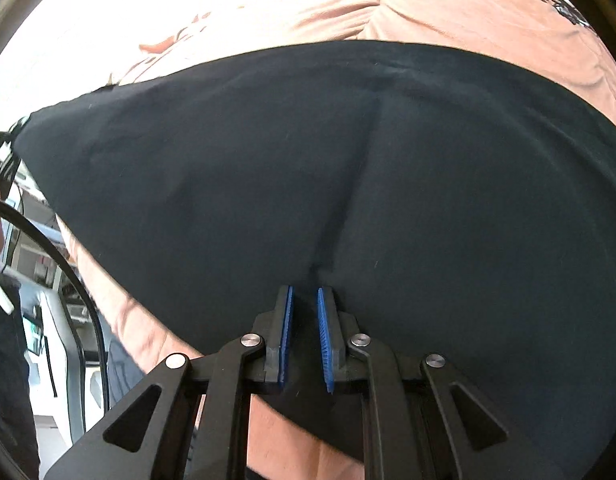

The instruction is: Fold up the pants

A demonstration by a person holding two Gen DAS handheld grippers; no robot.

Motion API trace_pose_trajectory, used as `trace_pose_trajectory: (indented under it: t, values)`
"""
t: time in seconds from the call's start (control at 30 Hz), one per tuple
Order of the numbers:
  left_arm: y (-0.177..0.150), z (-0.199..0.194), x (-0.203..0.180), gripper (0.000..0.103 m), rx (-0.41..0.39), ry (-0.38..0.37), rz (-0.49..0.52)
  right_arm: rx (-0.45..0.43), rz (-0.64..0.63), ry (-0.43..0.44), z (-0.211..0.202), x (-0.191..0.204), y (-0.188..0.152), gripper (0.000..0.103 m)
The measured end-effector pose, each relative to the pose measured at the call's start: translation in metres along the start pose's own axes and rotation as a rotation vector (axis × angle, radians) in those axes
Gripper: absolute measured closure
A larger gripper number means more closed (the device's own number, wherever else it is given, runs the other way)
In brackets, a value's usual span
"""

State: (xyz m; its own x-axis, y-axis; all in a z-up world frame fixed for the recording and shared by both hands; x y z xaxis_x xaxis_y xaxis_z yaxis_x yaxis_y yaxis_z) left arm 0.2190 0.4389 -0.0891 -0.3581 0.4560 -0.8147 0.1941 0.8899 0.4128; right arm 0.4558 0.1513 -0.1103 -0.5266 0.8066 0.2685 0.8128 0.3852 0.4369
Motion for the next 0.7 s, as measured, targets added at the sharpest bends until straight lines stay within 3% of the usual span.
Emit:
trace_pose_trajectory:
  t: [0.7]
  values:
    - [-0.009,0.003,0.060,0.099,0.016,0.039,-0.084,-0.044,0.138,-0.041,0.041,-0.045,0.110,0.098]
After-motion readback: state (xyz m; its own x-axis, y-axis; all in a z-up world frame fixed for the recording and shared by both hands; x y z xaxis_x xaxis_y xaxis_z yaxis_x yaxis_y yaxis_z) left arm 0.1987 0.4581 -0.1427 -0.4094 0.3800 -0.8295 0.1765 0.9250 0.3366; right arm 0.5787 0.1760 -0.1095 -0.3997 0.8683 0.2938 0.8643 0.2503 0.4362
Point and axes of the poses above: each gripper's, at about its wrist camera, not at the fingertips, and z roughly the way its jaws point, x to its left, y to its top, the point moved 8 cm from there along z, roughly the way its jaws point
